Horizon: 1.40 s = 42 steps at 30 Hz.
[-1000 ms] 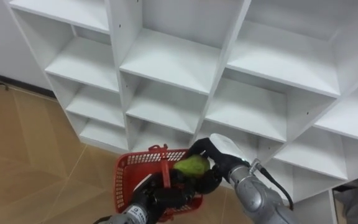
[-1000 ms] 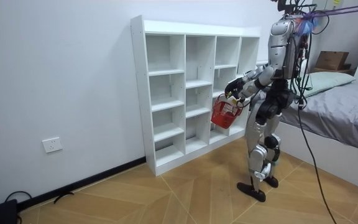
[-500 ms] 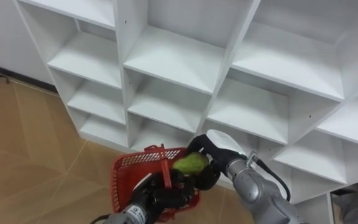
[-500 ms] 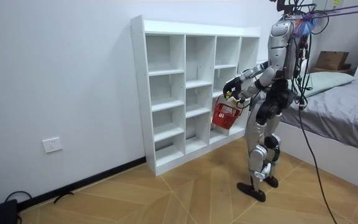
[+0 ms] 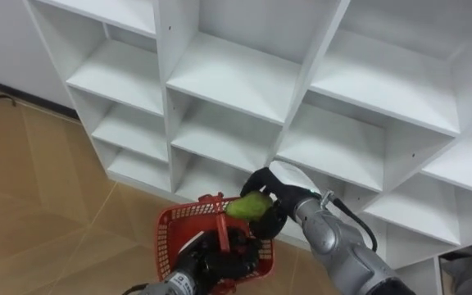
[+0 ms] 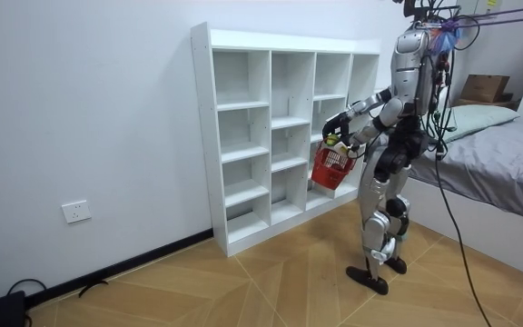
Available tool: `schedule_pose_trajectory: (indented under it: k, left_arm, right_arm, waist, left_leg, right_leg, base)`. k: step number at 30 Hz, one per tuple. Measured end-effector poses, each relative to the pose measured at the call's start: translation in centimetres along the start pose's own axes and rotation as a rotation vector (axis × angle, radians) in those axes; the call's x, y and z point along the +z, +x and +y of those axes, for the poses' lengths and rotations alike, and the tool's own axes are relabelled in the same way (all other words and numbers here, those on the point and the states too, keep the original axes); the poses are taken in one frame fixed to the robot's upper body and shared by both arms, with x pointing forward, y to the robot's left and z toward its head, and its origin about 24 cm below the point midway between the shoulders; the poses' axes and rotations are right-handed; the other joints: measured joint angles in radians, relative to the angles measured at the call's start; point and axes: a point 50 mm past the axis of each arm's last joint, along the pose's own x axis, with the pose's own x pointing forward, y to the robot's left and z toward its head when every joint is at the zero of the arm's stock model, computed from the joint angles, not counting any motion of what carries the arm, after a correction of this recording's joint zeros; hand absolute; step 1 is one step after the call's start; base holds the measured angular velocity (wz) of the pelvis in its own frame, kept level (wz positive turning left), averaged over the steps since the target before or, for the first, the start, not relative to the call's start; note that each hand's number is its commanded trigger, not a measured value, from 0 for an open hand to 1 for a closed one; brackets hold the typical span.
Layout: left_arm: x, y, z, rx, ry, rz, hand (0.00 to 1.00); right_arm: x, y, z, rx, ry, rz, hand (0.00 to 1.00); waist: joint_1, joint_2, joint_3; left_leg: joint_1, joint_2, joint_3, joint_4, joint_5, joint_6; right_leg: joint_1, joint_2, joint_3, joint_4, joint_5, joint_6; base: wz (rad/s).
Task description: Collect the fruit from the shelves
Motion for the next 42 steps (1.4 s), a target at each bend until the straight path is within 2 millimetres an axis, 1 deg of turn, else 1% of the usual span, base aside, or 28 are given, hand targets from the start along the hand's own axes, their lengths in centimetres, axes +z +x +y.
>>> schedule_pose_trajectory:
  k: [3,9,10,11,12,13,14,15,21,27,33,40,42]
  left_arm:
    - [-0.1,0.0,0.0,-0.007,-0.002,0.008,1.0]
    - [-0.2,0.0,-0.1,-0.015,-0.003,0.013,1.0]
    - [-0.2,-0.1,-0.1,-0.015,-0.004,0.014,1.0]
    - [-0.3,-0.1,-0.1,-0.015,-0.005,0.016,1.0]
    - [-0.4,-0.1,-0.1,-0.015,-0.006,0.017,1.0]
    - [-0.5,-0.1,-0.1,-0.015,-0.007,0.019,1.0]
    - [-0.6,-0.2,-0.1,-0.015,-0.009,0.021,1.0]
    - [-0.6,-0.2,-0.1,-0.014,-0.01,0.022,1.0]
    - [-0.7,-0.2,-0.1,-0.013,-0.015,0.022,1.0]
    - [-1.0,-0.2,-0.2,-0.014,-0.026,0.043,1.0]
    - [-1.4,-0.2,-0.2,-0.012,-0.033,0.063,1.0]
    - [-1.4,-0.2,-0.2,-0.012,-0.034,0.062,1.0]
    - [-1.4,-0.2,-0.2,-0.012,-0.034,0.062,1.0]
  right_arm:
    - [0.0,0.0,0.0,-0.001,-0.001,0.0,1.0]
    - [0.1,0.1,-0.2,-0.007,-0.007,-0.004,1.0]
    - [0.2,0.1,-0.3,-0.01,-0.011,-0.006,0.96]
    - [0.2,0.1,-0.3,-0.013,-0.013,-0.007,0.8]
    - [0.3,0.2,-0.4,-0.014,-0.014,-0.008,0.56]
    - [0.4,0.2,-0.5,-0.019,-0.016,-0.011,0.15]
    - [0.4,0.2,-0.6,-0.026,-0.016,-0.014,0.06]
    - [0.4,0.2,-0.6,-0.03,-0.015,-0.016,0.0]
    - [0.4,0.2,-0.7,-0.036,-0.015,-0.017,0.0]
    - [0.3,0.2,-0.6,-0.035,-0.015,-0.011,0.0]
    - [0.3,0.2,-0.6,-0.035,-0.015,-0.01,0.0]
    - [0.3,0.2,-0.6,-0.035,-0.003,-0.01,0.0]
    - [0.3,0.2,-0.6,-0.035,-0.003,-0.01,0.0]
  waist:
    - [0.0,0.003,0.0021]
    - [0.0,0.005,0.0016]
    - [0.0,0.005,0.0015]
    - [0.0,0.005,0.0014]
    - [0.0,0.005,0.0014]
    - [-0.001,0.005,0.0014]
    - [-0.001,0.005,0.001]
    - [-0.001,0.005,0.001]
    - [0.0,0.007,-0.0002]
    - [-0.001,0.014,-0.0055]
    - [0.0,0.012,-0.0067]
    - [0.0,0.002,-0.0124]
    - [0.0,0.0,-0.0121]
  left_leg:
    - [-0.002,0.0,-0.003,0.004,-0.001,0.0]
    - [-0.003,0.0,-0.004,0.006,-0.001,0.0]
    - [-0.003,0.001,-0.005,0.007,-0.001,0.0]
    - [-0.004,0.001,-0.006,0.009,-0.001,0.0]
    - [-0.005,0.001,-0.007,0.009,-0.001,0.0]
    - [-0.007,0.0,-0.008,0.013,-0.001,0.0]
    - [-0.009,0.0,-0.011,0.016,-0.001,0.0]
    - [-0.01,0.0,-0.009,0.018,-0.001,0.0]
    - [-0.015,0.001,-0.009,0.031,-0.001,0.0]
    - [-0.015,0.001,-0.009,0.035,-0.001,0.0]
    - [-0.016,0.001,-0.008,0.035,-0.001,0.001]
    - [-0.015,0.001,-0.008,0.035,-0.001,0.001]
    - [-0.015,0.0,-0.008,0.036,-0.001,0.001]
  right_leg:
    - [0.0,0.0,0.0,0.0,0.0,0.0]
    - [-0.003,0.0,-0.004,0.007,0.0,0.0]
    - [-0.005,-0.001,-0.006,0.012,0.0,0.0]
    - [-0.005,-0.001,-0.007,0.013,0.0,0.0]
    - [-0.005,-0.001,-0.008,0.013,0.0,0.0]
    - [-0.005,-0.001,-0.01,0.013,0.0,0.0]
    - [-0.005,-0.002,-0.013,0.013,0.0,0.0]
    - [-0.005,-0.001,-0.013,0.013,0.0,0.0]
    - [-0.004,-0.001,-0.012,0.015,0.0,-0.001]
    - [-0.003,-0.001,-0.012,0.016,0.001,-0.002]
    - [-0.003,-0.001,-0.008,0.014,0.001,-0.002]
    - [-0.003,-0.002,-0.007,0.014,0.001,-0.001]
    - [-0.002,-0.002,-0.007,0.014,0.001,-0.001]
  base:
    - [0.0]
    - [0.0]
    - [0.0]
    - [0.0]
    - [0.04]
    - [0.06]
    - [0.07]
    - [0.05]
    - [0.0]
    - [0.0]
    - [0.0]
    - [0.0]
    - [0.0]
